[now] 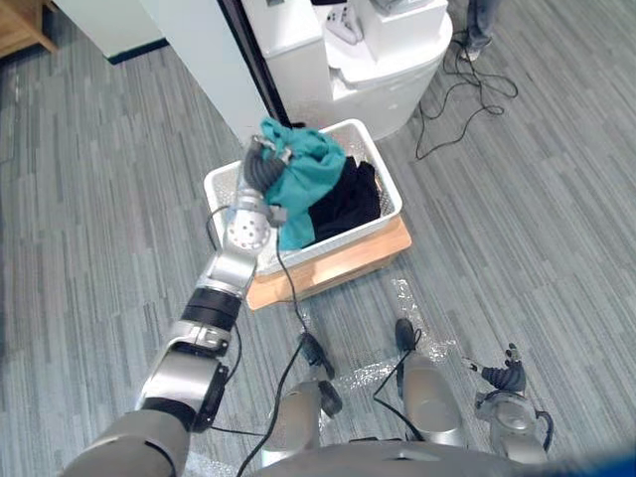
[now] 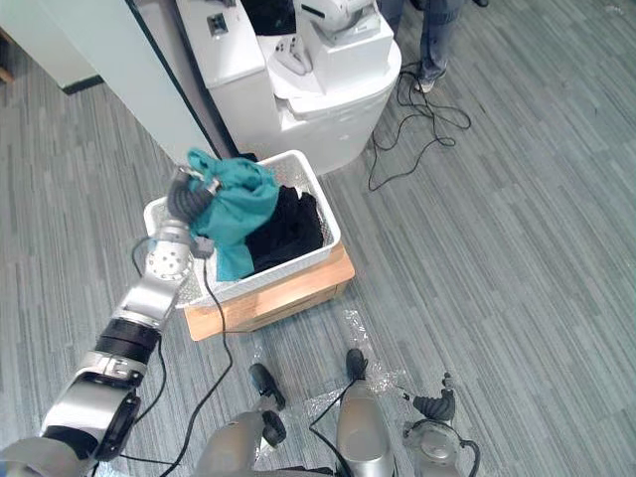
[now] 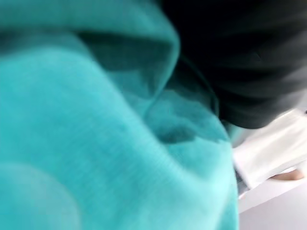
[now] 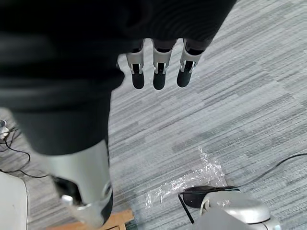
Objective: Tidy the bed and pick cloth on bed and put in laundry
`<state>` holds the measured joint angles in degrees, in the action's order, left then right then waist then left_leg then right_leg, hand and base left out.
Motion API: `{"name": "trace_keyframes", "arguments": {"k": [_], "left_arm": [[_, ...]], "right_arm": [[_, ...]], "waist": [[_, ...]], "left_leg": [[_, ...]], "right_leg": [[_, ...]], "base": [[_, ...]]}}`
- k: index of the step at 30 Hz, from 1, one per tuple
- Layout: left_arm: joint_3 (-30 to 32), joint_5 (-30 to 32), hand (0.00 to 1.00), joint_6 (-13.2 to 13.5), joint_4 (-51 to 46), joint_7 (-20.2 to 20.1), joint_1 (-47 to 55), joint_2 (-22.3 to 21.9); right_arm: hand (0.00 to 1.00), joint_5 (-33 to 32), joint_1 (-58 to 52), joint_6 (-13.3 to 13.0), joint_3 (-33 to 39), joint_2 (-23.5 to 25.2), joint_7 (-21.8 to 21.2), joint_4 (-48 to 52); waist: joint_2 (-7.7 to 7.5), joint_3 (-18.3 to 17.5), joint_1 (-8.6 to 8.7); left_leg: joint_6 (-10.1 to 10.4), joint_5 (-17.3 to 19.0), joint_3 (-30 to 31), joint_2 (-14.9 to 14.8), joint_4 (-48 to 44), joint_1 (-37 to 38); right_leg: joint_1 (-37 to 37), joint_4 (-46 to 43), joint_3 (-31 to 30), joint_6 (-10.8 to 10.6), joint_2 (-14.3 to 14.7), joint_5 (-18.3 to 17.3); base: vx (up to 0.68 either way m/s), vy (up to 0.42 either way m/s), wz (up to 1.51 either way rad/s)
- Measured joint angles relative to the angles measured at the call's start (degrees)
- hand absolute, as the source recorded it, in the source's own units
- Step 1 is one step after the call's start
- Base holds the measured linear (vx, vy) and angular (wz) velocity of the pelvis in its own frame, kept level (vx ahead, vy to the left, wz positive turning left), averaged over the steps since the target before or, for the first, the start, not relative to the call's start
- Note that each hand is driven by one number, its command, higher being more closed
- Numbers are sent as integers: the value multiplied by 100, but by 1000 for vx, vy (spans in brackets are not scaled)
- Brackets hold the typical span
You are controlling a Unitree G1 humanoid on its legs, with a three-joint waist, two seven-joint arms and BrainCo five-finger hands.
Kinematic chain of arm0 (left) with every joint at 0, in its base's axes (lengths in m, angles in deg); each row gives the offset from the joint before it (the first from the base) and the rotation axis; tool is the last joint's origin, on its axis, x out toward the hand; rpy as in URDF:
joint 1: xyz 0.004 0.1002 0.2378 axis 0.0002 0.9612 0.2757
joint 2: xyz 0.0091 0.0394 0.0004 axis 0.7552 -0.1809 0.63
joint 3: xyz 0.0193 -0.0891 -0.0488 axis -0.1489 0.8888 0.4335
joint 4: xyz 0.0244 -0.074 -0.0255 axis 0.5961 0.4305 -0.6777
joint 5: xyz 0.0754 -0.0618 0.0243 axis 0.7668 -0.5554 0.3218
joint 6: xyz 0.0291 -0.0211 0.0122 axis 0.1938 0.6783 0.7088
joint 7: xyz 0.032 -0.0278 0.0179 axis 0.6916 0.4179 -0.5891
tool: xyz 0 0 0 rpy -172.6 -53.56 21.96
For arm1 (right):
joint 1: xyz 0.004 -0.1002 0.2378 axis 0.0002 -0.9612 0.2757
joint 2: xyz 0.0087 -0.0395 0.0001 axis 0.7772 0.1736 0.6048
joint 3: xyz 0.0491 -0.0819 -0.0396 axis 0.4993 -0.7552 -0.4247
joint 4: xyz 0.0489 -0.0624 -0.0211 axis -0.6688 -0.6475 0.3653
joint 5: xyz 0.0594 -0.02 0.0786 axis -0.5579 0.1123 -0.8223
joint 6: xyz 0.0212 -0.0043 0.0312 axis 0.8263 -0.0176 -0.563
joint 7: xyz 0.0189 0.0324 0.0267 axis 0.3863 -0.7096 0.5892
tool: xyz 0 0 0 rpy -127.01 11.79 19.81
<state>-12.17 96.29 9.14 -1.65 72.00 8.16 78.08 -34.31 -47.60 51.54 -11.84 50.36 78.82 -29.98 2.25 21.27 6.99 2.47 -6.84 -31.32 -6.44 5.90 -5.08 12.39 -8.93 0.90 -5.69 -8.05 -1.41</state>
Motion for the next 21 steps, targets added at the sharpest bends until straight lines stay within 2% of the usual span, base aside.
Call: {"name": "trace_keyframes", "arguments": {"k": [7, 10, 11, 21], "left_arm": [[103, 473, 100, -132, 403, 12, 69, -97], [373, 480, 100, -250, 729, 48, 20, -92], [494, 477, 0, -267, 817, 57, -9, -85], [743, 316, 0, -273, 850, 73, -241, 65]], "right_arm": [[0, 0, 219, -68, -201, -10, 64, -284], [0, -11, 224, -77, -229, -7, 66, -362], [0, -43, 224, -76, -230, -7, 71, -441], [0, -157, 220, -77, -369, -12, 87, -502]], "waist": [[-4, 39, -26], [-30, 84, -22], [-51, 116, -25], [-113, 225, -137]], "left_leg": [[-40, -34, 4, 6, -23, -3], [-4, -9, 4, 10, -11, -5], [0, -4, 9, 6, -2, -7], [-6, -7, 21, 7, -4, -25]], "right_leg": [[7, -2, -14, 1, -3, 0], [11, -1, -14, -1, -5, -2], [12, -2, -13, -2, -3, -2], [16, -2, -7, -5, -10, 1]], "base": [[68, -2, 0], [23, 0, 0], [0, 0, 0], [44, -3, 0]]}}
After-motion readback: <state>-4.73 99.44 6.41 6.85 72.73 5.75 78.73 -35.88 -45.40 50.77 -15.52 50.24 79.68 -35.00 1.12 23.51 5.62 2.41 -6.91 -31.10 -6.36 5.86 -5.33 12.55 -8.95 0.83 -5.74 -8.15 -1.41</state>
